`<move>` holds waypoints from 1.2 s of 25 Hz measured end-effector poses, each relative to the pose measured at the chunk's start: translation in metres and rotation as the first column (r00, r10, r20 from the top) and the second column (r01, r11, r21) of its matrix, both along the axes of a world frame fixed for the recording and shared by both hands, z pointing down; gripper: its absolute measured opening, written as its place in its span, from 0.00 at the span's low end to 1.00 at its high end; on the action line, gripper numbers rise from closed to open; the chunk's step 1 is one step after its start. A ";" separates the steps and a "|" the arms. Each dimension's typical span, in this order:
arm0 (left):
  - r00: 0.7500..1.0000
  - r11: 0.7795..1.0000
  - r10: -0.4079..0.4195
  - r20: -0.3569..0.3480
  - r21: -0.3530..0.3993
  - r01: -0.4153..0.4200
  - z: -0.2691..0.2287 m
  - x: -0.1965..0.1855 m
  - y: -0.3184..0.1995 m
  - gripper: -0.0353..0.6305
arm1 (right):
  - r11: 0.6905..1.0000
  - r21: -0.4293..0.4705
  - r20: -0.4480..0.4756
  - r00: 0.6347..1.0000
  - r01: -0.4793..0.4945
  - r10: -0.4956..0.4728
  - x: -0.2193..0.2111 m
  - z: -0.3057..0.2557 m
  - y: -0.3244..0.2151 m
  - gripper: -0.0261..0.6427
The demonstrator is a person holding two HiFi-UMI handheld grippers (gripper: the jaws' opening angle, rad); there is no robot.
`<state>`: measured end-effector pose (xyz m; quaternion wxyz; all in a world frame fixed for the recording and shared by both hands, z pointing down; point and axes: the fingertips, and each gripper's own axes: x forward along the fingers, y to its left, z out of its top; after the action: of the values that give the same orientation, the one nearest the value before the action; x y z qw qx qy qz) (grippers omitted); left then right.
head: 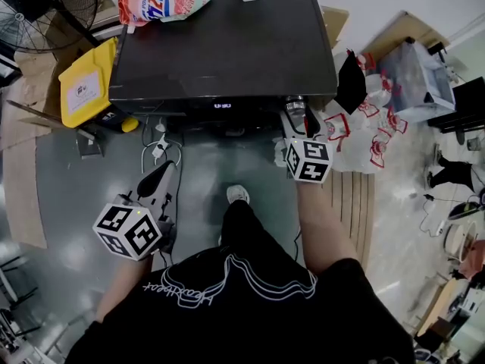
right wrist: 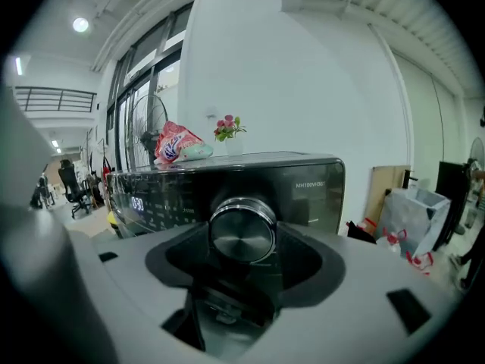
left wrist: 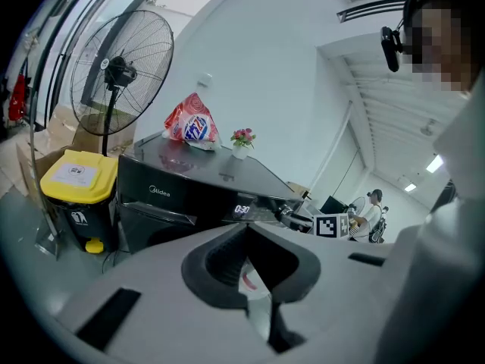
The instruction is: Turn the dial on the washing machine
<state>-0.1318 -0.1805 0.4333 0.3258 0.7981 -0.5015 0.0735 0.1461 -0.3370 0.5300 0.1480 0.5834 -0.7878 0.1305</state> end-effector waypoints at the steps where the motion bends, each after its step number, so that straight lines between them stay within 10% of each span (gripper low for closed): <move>1: 1.000 1.000 0.000 0.000 0.000 0.000 0.000 0.000 0.000 0.06 | 1.000 -0.005 0.013 1.000 0.001 -0.001 0.000 0.000 0.000 0.46; 10: 1.000 1.000 0.002 -0.005 -0.002 -0.002 0.000 0.004 -0.003 0.06 | 0.997 -0.069 0.246 0.969 -0.018 0.035 0.003 0.001 0.000 0.46; 24: 1.000 1.000 0.009 -0.001 -0.010 -0.009 0.002 0.008 -0.002 0.06 | 0.987 -0.159 0.606 0.786 -0.036 0.126 0.006 0.003 0.000 0.46; 30: 1.000 1.000 0.010 0.004 -0.018 -0.010 0.006 0.008 0.002 0.06 | 0.981 -0.191 0.752 0.638 -0.032 0.167 0.007 0.003 0.001 0.46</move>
<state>-0.1233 -0.1786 0.4390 0.3315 0.7975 -0.4975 0.0813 0.1532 -0.3361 0.5333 -0.1595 0.5023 -0.7300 0.4351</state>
